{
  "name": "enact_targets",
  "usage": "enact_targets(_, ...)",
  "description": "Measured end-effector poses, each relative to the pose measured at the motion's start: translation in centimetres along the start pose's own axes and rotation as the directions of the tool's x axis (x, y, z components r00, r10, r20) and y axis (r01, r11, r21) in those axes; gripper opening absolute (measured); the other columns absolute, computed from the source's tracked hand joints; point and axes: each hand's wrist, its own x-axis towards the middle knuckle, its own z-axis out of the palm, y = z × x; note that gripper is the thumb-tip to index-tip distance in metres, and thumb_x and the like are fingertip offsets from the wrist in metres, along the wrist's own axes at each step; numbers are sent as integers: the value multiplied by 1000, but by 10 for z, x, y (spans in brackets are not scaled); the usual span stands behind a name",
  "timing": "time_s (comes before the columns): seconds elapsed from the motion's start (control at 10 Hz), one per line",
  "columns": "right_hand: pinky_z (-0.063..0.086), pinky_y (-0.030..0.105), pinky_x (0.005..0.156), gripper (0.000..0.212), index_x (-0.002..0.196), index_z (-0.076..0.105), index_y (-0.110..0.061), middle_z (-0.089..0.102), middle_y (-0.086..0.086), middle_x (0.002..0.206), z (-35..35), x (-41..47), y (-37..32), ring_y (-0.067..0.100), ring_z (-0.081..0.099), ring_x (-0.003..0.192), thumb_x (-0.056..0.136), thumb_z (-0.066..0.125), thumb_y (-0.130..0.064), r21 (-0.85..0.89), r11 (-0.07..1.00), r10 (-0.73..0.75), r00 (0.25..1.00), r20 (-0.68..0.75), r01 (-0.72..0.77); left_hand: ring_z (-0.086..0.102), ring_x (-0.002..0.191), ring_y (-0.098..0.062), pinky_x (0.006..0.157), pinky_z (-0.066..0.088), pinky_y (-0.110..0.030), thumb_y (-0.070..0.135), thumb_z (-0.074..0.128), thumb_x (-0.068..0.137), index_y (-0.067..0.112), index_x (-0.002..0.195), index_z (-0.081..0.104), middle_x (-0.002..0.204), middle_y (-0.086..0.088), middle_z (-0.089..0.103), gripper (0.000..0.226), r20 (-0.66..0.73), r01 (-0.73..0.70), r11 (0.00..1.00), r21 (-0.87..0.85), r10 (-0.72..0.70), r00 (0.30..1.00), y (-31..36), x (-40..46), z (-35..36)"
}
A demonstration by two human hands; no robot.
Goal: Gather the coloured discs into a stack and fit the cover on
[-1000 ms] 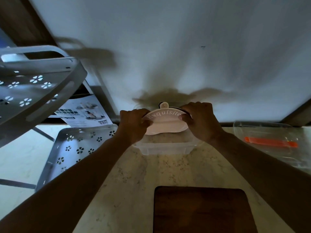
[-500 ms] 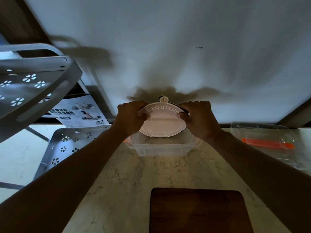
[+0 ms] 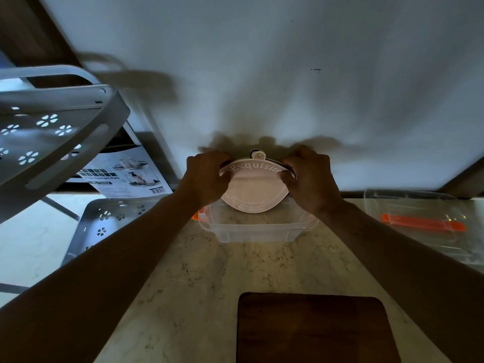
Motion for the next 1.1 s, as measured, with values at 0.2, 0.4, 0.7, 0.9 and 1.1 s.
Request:
enact_targets(0.2,31,34,81,16,101,72,-18,63,5,99,2,-1,-1,27,55,104,86,67,-22,-27,1000,4,1000,-1,-4,62,101,-33,91,49,-51,12,66,88,10,106,73,107,-13,71,19,-31,-79,994,77,82,996,-4,-5,5)
enact_targets(0.4,35,37,84,23,108,69,-18,64,6,108,2,1,-4,29,53,112,86,66,-21,-23,999,33,999,-7,-34,59,100,-38,89,49,-53,11,67,86,7,103,72,107,-19,65,18,-55,-101,986,135,110,992,-2,1,6)
enact_targets(0.7,37,37,83,30,113,66,-15,62,9,116,5,2,-5,30,56,108,83,70,-15,31,998,65,997,-46,-63,62,92,-33,85,52,-51,24,66,90,9,101,73,102,-15,67,20,-77,-70,991,114,80,994,1,3,10)
enact_targets(0.9,45,42,88,28,112,65,-13,61,8,113,-1,4,-2,29,59,103,85,69,-16,147,987,71,997,-9,-69,62,101,-34,89,52,-52,27,69,88,7,106,72,111,-16,67,27,-127,-48,993,106,62,990,-4,-1,6)
enact_targets(1.1,47,50,91,38,121,62,-14,60,10,118,-25,-3,-7,29,60,106,85,71,-24,156,985,65,997,39,-70,60,107,-34,92,49,-50,28,69,87,9,118,67,114,-16,64,36,-155,-64,987,150,87,984,-3,-18,-12)
